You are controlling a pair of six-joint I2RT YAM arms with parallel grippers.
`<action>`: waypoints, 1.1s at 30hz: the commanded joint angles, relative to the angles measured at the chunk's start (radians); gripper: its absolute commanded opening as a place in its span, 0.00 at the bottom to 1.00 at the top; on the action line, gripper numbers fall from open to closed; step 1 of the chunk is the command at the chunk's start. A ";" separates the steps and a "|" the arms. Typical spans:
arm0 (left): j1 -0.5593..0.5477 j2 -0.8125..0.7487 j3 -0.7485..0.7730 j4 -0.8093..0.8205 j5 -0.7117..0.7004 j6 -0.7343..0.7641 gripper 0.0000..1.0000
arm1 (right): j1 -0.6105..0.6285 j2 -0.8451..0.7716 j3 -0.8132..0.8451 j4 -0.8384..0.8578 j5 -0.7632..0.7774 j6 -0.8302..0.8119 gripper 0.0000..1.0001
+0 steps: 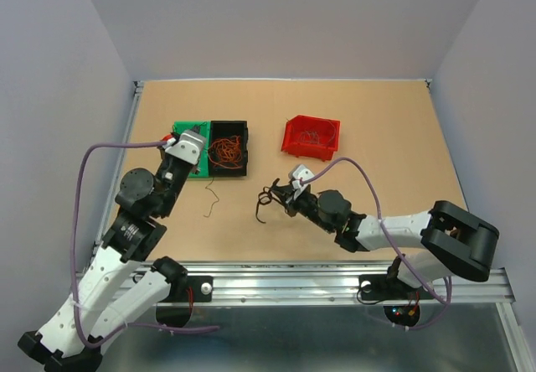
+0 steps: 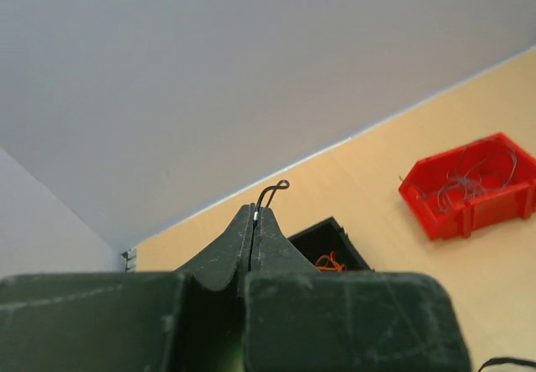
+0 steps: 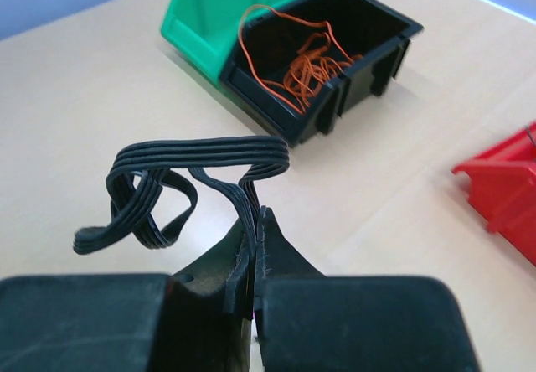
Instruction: Untangle the cables
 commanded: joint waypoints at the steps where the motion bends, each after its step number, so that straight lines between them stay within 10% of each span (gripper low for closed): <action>1: 0.024 -0.031 -0.062 0.067 0.005 0.048 0.00 | 0.004 -0.062 -0.030 -0.134 0.103 -0.030 0.01; 6: 0.137 -0.028 -0.100 0.081 0.086 0.048 0.00 | 0.004 -0.068 -0.043 -0.157 0.202 -0.030 0.01; 11: 0.330 0.039 -0.128 0.110 0.281 0.033 0.00 | 0.004 -0.068 -0.043 -0.160 0.282 -0.019 0.75; 14: 0.474 0.097 -0.140 0.127 0.457 0.031 0.00 | 0.004 -0.076 -0.046 -0.159 0.276 -0.016 0.91; 23: 0.711 0.343 -0.008 0.048 0.885 0.054 0.00 | 0.004 -0.106 -0.054 -0.159 0.270 -0.009 0.98; 33: 0.742 0.388 0.052 -0.044 0.969 0.103 0.00 | 0.004 -0.105 -0.053 -0.159 0.258 -0.012 0.98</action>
